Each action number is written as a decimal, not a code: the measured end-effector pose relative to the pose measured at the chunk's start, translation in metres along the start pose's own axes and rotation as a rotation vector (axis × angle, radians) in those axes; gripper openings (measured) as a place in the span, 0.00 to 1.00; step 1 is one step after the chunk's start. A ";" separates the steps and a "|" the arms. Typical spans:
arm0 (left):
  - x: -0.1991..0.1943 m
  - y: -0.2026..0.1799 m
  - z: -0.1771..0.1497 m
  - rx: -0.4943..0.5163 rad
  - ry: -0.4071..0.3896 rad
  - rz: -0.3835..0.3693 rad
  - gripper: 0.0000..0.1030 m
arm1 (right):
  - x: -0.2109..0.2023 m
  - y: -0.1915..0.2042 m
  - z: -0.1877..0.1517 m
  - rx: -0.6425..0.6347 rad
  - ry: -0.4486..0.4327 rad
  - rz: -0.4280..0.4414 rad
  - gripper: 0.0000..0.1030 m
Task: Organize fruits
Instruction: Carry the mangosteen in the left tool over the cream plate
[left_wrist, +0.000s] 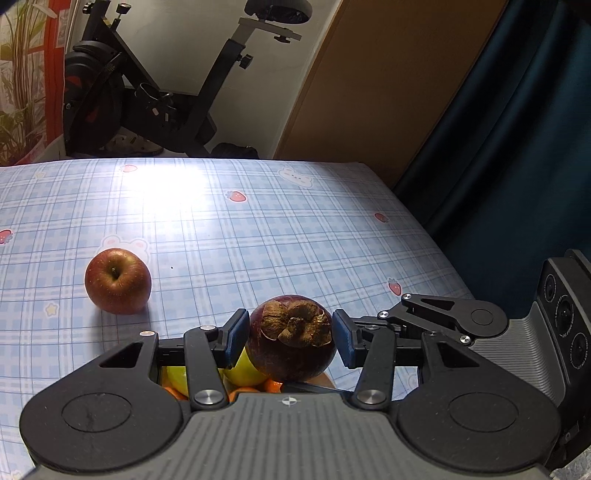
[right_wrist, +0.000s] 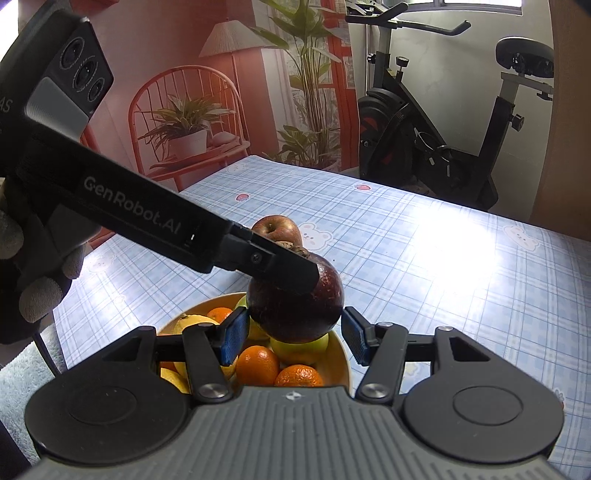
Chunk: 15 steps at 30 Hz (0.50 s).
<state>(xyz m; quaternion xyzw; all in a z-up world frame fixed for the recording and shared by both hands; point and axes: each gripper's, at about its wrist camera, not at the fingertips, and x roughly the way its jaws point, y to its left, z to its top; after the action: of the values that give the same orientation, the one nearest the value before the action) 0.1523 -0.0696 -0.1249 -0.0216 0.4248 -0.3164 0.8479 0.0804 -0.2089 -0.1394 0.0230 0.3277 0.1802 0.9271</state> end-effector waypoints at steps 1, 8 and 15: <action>-0.001 -0.001 -0.003 0.001 0.000 -0.001 0.50 | -0.004 0.003 -0.003 -0.002 0.001 0.001 0.56; -0.013 -0.012 -0.032 -0.001 0.018 -0.011 0.50 | -0.019 0.023 -0.022 -0.012 0.027 0.000 0.56; -0.014 -0.020 -0.054 0.020 0.046 0.014 0.50 | -0.022 0.030 -0.040 0.005 0.055 0.024 0.56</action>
<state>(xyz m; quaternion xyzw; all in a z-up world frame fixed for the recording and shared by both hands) 0.0960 -0.0656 -0.1430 -0.0030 0.4411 -0.3151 0.8403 0.0300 -0.1912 -0.1530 0.0243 0.3531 0.1910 0.9156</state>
